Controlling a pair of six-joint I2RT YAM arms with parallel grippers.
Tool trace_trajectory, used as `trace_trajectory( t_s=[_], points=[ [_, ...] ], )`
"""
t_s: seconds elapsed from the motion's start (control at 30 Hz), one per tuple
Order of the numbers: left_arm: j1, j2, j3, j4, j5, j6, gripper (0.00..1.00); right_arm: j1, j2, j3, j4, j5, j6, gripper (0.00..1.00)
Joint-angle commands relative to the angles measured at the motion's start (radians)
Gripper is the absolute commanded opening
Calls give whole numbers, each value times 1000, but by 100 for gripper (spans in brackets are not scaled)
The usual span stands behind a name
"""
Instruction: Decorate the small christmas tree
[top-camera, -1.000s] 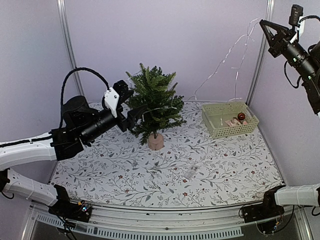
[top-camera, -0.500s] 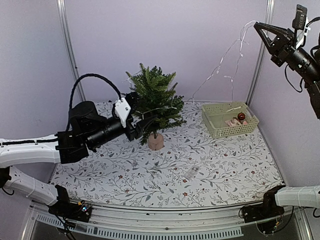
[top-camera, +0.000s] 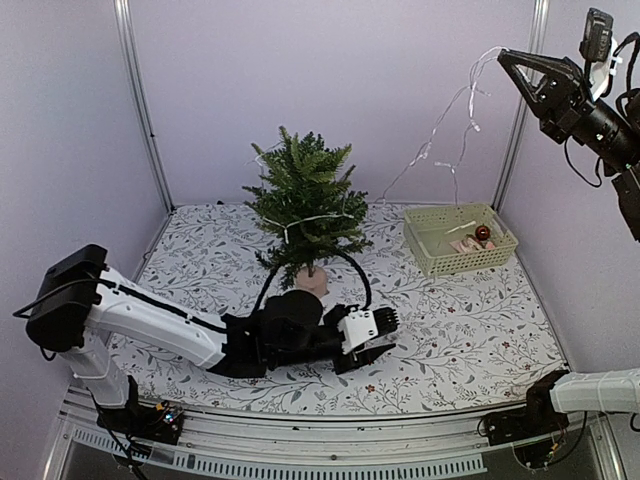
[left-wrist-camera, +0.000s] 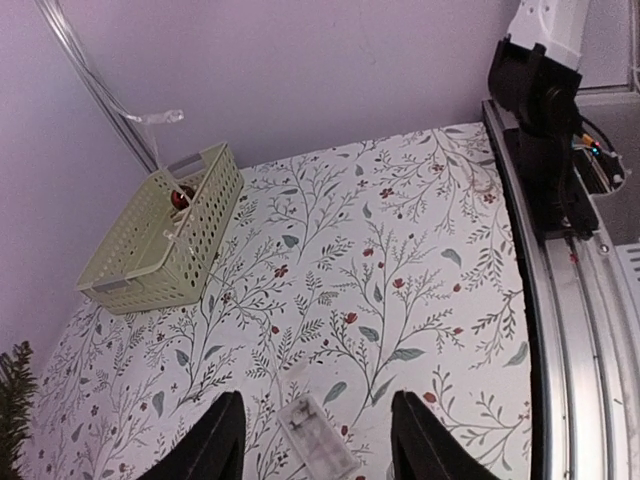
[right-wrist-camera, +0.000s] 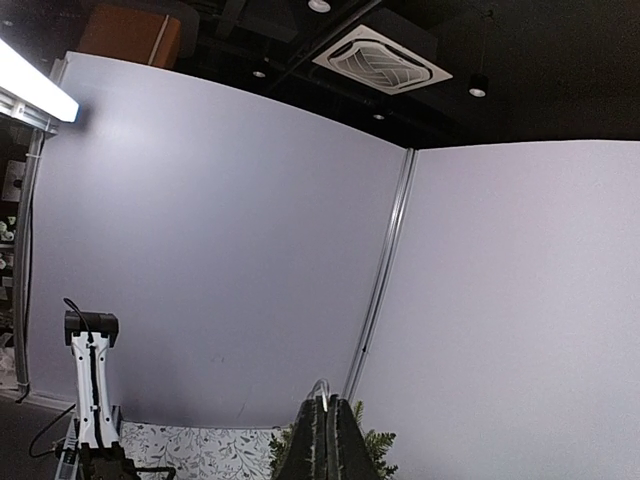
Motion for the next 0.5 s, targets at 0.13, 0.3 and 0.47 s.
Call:
trace_trajectory(
  t_s=[0.13,0.3,0.47],
  points=[
    [-28,212,172,333,-251,-54,52,30,-8,-1,-9,-3,-8,0],
    [-30,255,231,468,-334,3,51,35,-17,-12,-16,4,-17,0],
    [-30,274,279,509,-247,20,51,38,-21,-17,-16,7,-20,0]
  ],
)
